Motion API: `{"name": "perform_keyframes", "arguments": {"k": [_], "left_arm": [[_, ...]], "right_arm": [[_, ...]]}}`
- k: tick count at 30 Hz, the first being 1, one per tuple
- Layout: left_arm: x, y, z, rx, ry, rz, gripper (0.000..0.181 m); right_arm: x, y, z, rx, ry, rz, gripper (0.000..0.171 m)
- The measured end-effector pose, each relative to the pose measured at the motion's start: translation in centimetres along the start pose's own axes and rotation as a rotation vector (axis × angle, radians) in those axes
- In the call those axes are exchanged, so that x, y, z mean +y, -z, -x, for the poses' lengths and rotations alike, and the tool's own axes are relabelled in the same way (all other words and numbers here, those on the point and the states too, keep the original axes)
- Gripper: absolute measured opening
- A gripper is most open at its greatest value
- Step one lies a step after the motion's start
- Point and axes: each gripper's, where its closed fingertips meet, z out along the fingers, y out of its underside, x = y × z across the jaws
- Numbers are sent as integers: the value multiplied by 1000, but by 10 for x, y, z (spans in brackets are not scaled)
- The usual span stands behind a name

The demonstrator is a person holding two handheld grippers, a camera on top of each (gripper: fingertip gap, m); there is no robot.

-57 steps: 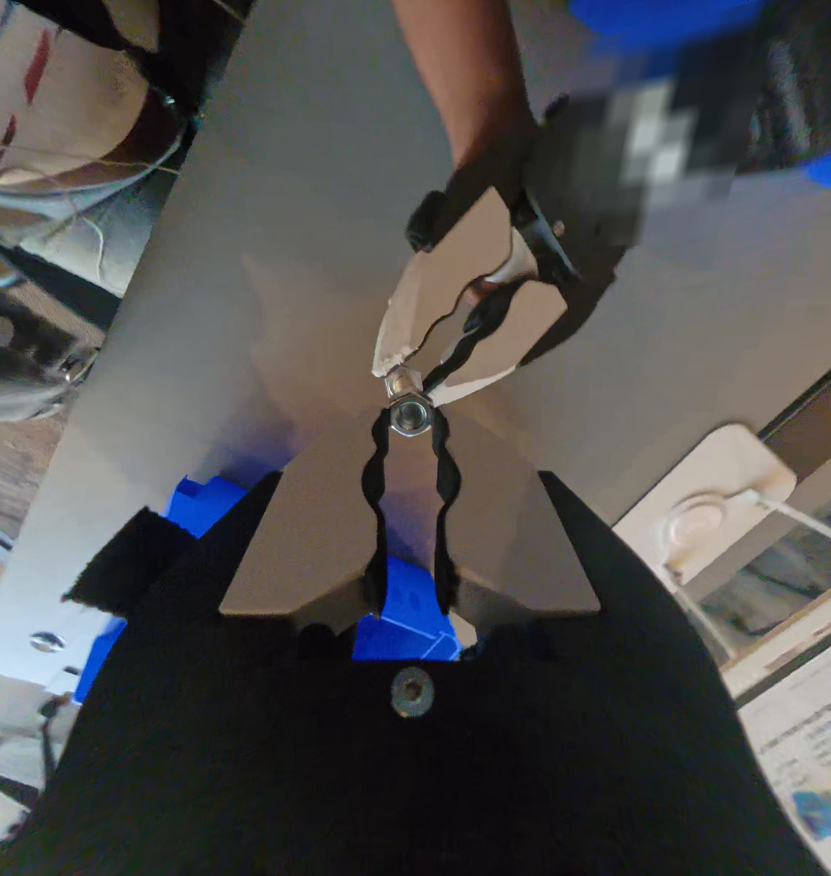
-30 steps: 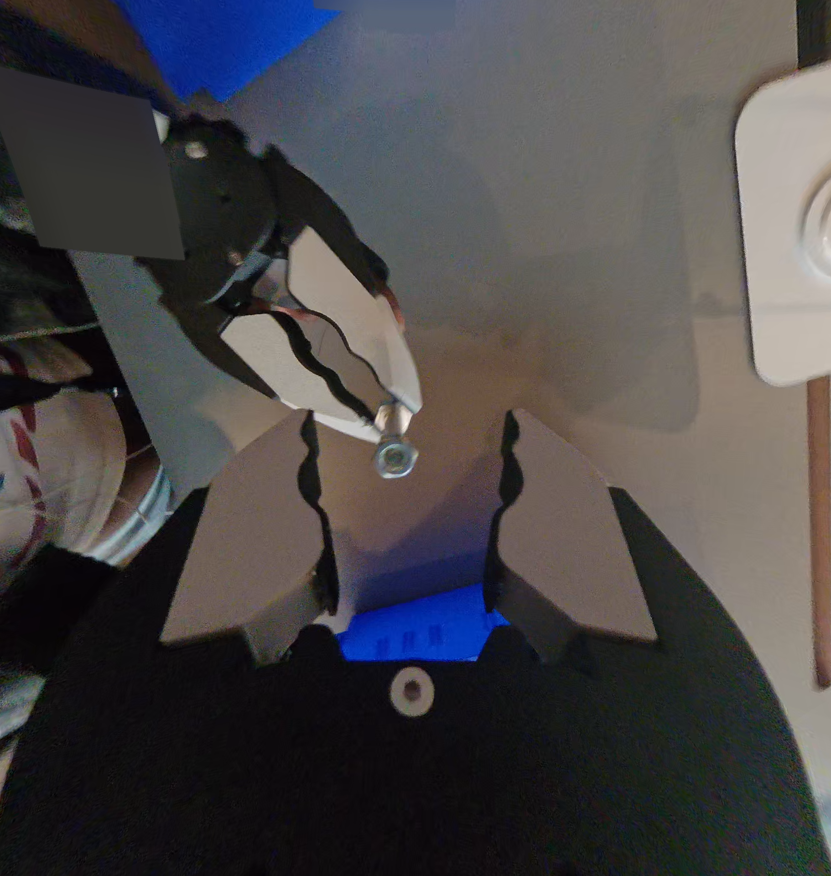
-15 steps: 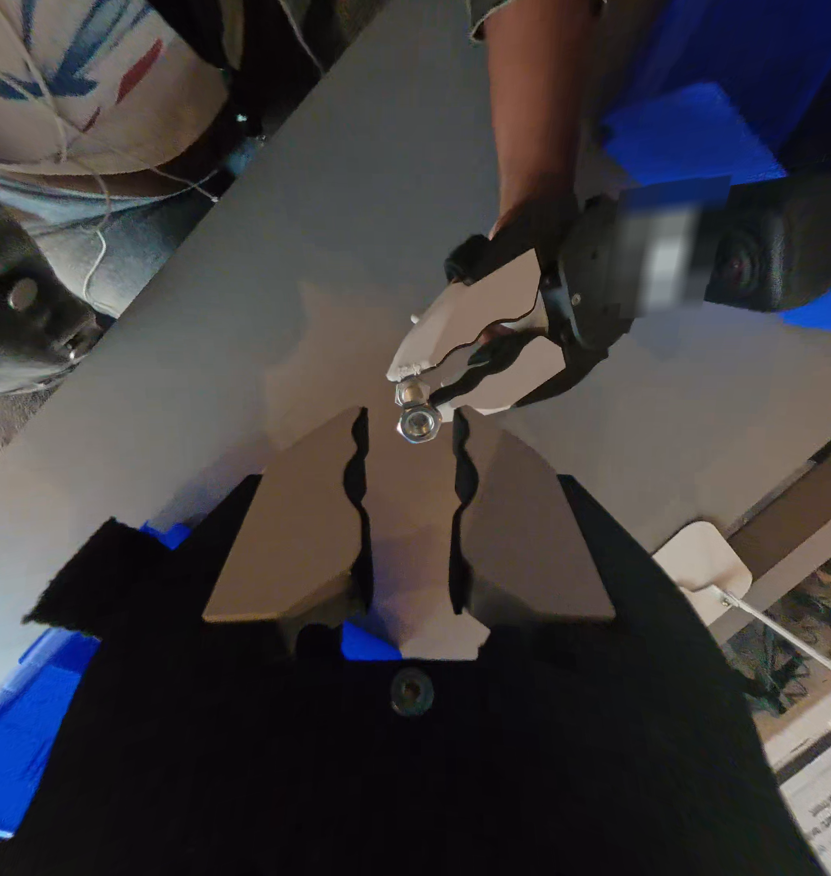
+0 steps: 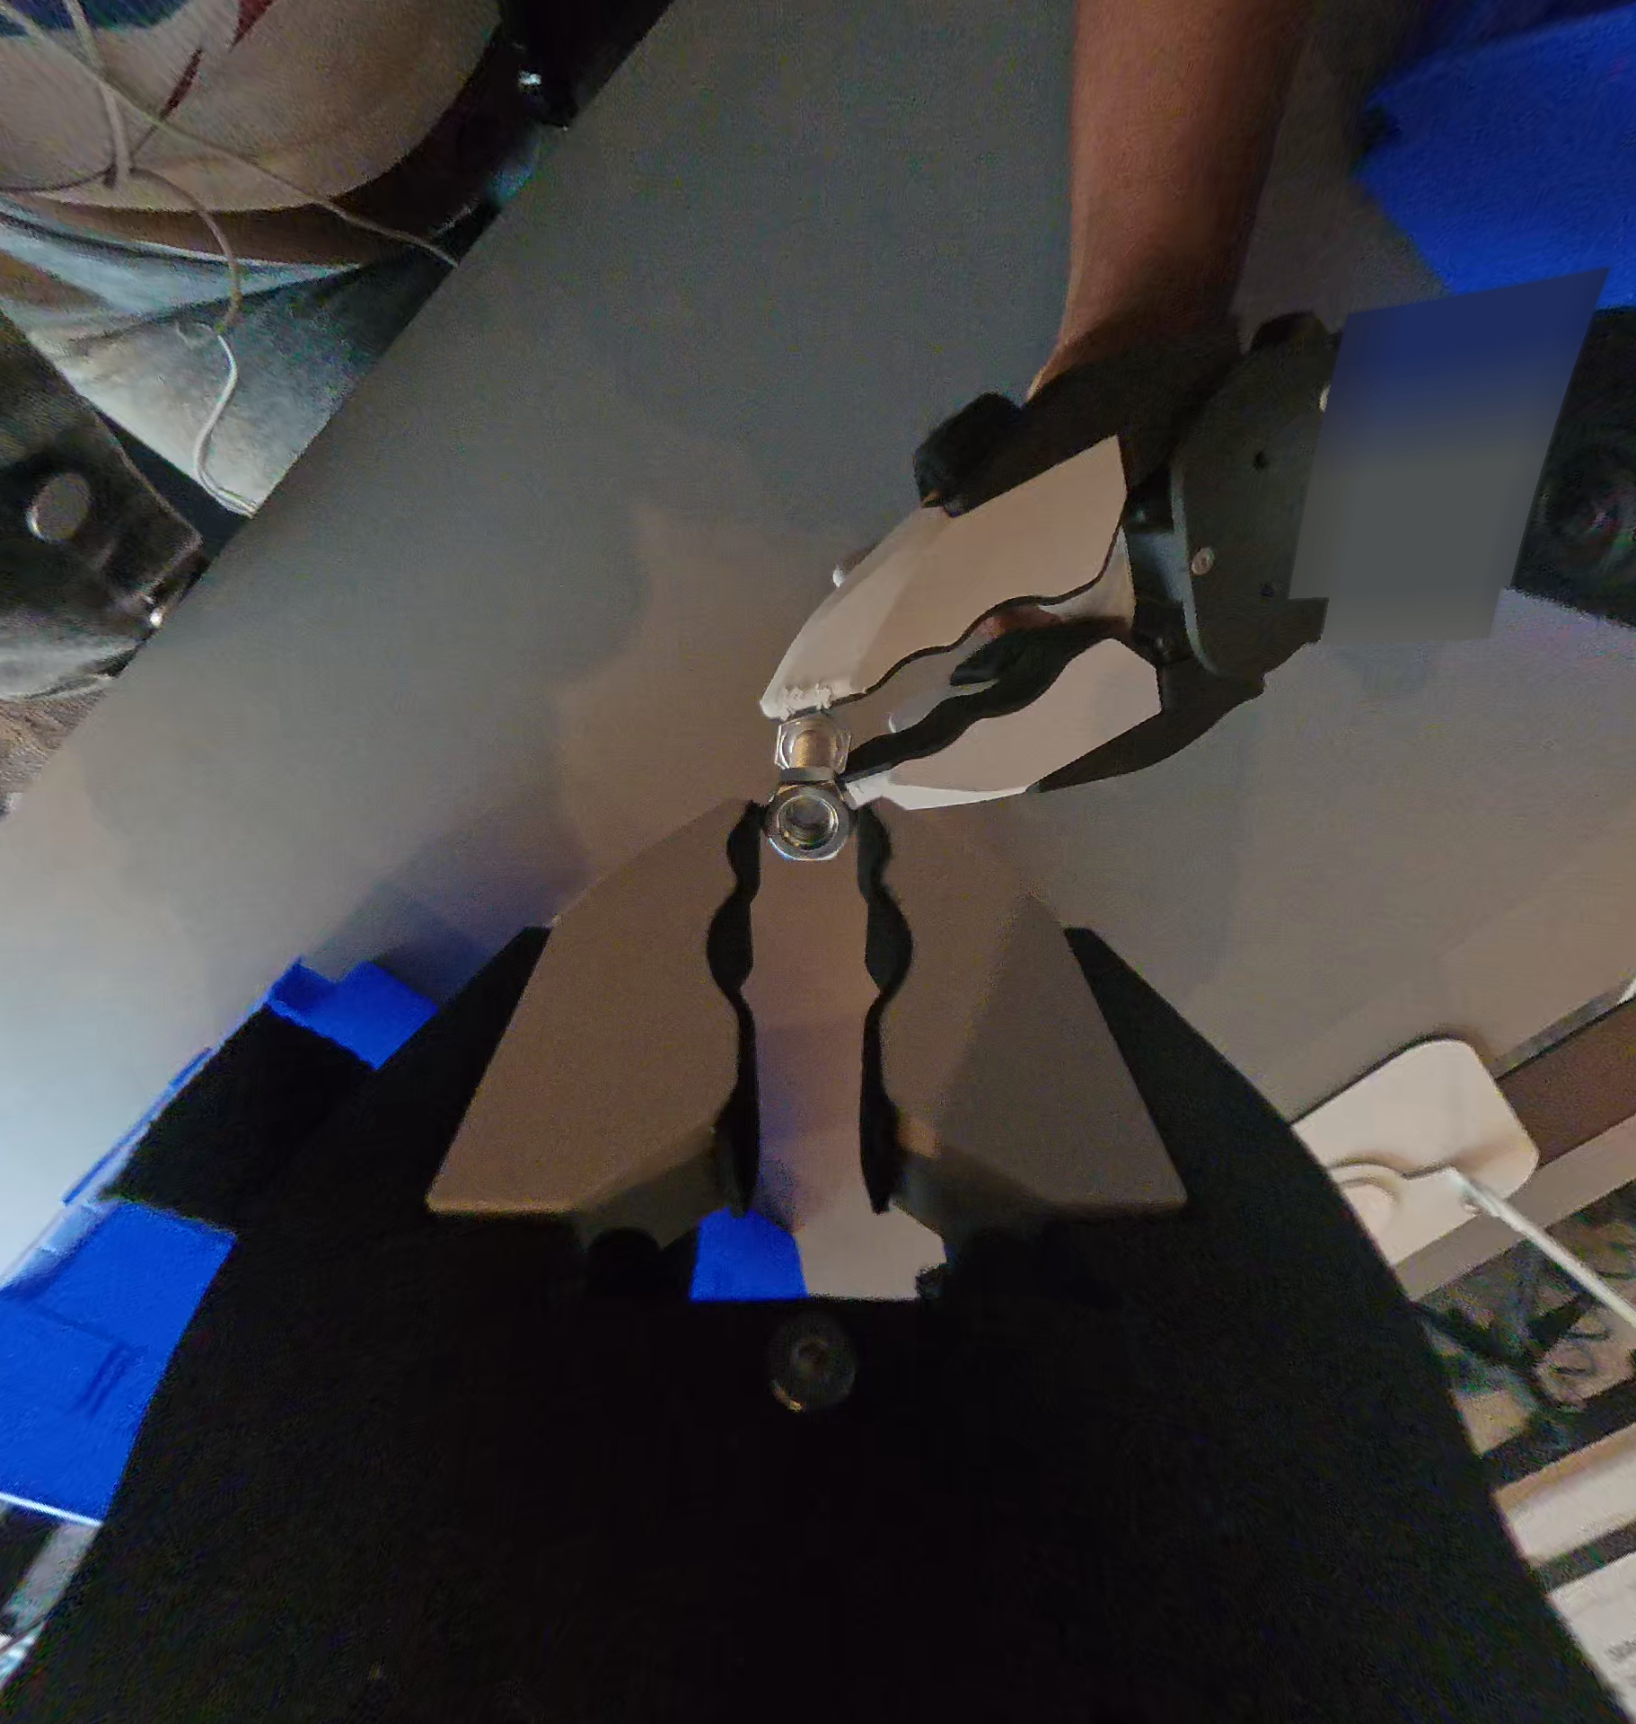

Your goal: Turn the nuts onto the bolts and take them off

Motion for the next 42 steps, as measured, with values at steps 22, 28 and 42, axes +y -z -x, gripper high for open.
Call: {"name": "perform_keyframes", "arguments": {"k": [22,28,42], "left_arm": [[-2,1,14,-151,-32,-10,17],[-2,0,11,-132,-35,-8,17],[-2,1,16,-195,-48,-1,17]], "right_arm": [[5,17,-1,139,-72,-33,44],[4,4,-2,10,78,-24,42],[13,-4,-6,33,-464,41,19]]}}
